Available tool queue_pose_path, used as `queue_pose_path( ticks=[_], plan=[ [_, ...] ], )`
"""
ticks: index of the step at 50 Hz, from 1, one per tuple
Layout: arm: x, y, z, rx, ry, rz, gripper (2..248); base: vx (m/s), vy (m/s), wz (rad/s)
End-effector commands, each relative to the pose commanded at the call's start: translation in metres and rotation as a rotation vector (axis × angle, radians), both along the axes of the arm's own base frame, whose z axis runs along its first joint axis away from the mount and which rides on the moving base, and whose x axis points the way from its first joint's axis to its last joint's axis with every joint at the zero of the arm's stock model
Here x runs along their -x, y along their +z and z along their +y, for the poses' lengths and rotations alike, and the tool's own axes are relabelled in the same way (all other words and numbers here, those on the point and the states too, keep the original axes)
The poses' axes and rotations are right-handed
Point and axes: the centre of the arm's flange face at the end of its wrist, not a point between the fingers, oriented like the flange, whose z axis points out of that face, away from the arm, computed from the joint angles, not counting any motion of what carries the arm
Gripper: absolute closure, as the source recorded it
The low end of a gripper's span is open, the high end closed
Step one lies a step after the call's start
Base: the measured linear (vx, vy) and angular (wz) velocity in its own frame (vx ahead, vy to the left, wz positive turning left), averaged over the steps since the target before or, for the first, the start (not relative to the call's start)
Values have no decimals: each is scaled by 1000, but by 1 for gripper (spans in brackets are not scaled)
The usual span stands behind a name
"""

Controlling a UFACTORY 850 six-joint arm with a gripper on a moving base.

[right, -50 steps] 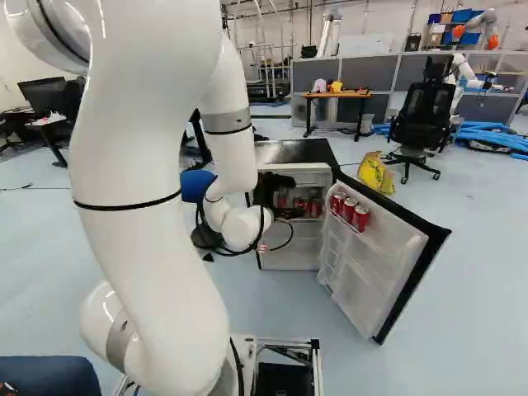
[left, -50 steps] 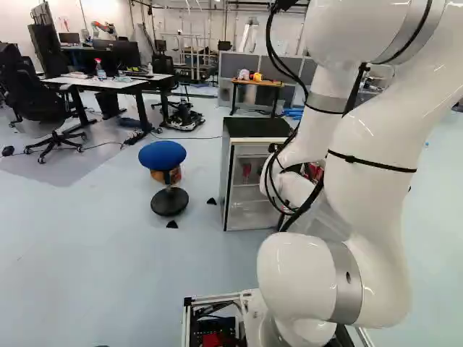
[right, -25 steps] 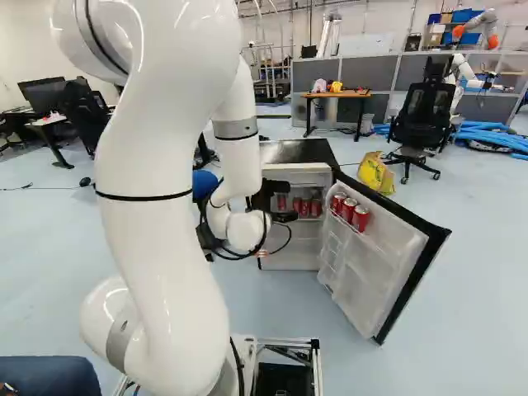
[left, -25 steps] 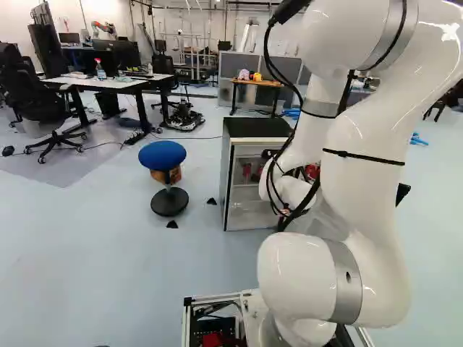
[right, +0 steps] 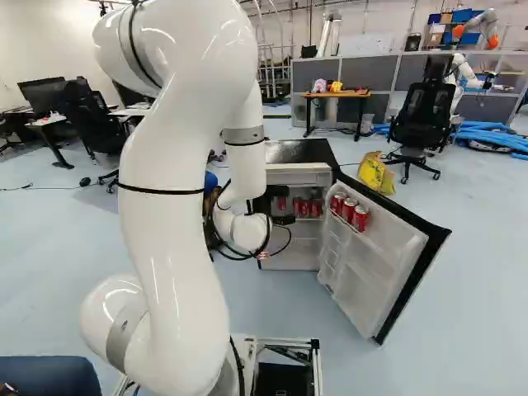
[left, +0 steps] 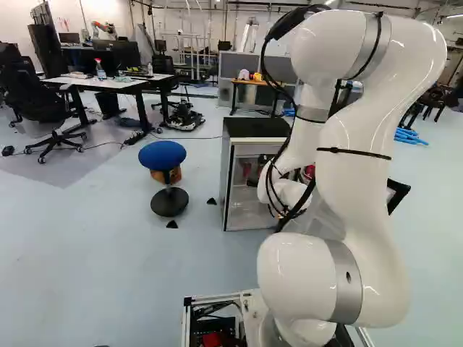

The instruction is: Grab a drink from the fridge

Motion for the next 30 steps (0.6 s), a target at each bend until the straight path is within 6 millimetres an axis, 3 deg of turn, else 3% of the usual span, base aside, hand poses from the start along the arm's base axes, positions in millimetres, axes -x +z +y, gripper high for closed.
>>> queue_pose_path(
  ticks=[30],
  plan=[
    [-44, -38, -4, -3, 17, -26, 3, 0, 0, 0]
  ],
)
